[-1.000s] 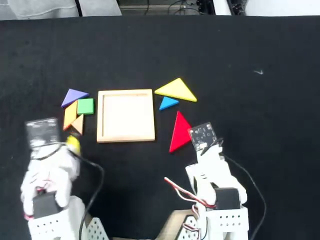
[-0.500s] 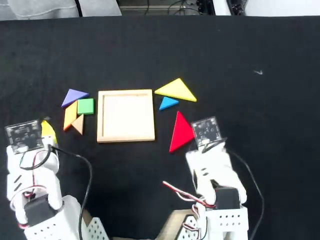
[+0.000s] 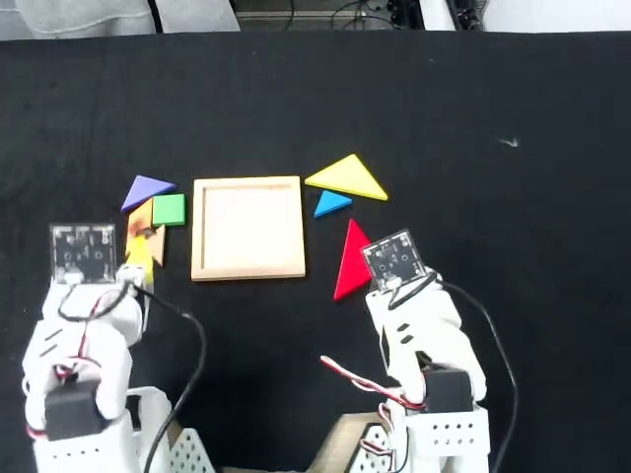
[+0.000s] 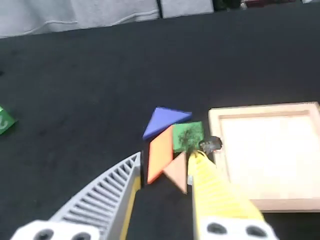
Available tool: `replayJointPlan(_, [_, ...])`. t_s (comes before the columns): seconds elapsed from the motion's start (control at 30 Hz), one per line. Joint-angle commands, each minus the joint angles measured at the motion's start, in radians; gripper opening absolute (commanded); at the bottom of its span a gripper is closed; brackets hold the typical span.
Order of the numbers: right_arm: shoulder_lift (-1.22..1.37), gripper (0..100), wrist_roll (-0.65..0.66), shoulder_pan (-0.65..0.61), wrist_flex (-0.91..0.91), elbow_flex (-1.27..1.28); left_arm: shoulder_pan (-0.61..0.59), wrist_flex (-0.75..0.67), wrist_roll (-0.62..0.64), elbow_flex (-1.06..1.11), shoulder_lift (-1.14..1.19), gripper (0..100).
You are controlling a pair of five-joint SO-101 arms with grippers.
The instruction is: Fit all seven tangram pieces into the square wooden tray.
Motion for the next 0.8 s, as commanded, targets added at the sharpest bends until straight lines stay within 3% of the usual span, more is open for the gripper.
replayJointPlan(0.0, [-0.09,1.2,-0.008,-0.003,0.005,-0.001,0.044,0.003,0.048,-0.189,0.288,16])
replayJointPlan(0.17, [-0.09,1.3,-0.002,-0.003,0.003,-0.004,0.097,-0.012,0.097,-0.249,0.575,16])
replayJointPlan(0.37, [-0.079,11.6,0.112,-0.002,0.018,-0.09,0.125,-0.153,0.222,-0.176,0.73,16])
replayJointPlan(0.47, [-0.05,10.9,0.133,-0.005,0.057,-0.177,0.125,-0.222,0.249,-0.12,0.776,16])
replayJointPlan(0.63, [0.209,10.8,0.084,-0.032,0.063,-0.321,0.125,-0.327,0.255,-0.039,0.792,16])
replayJointPlan(0.77, [0.575,10.8,-0.072,-0.054,0.121,-0.591,0.12,-0.344,0.255,-0.03,0.793,16])
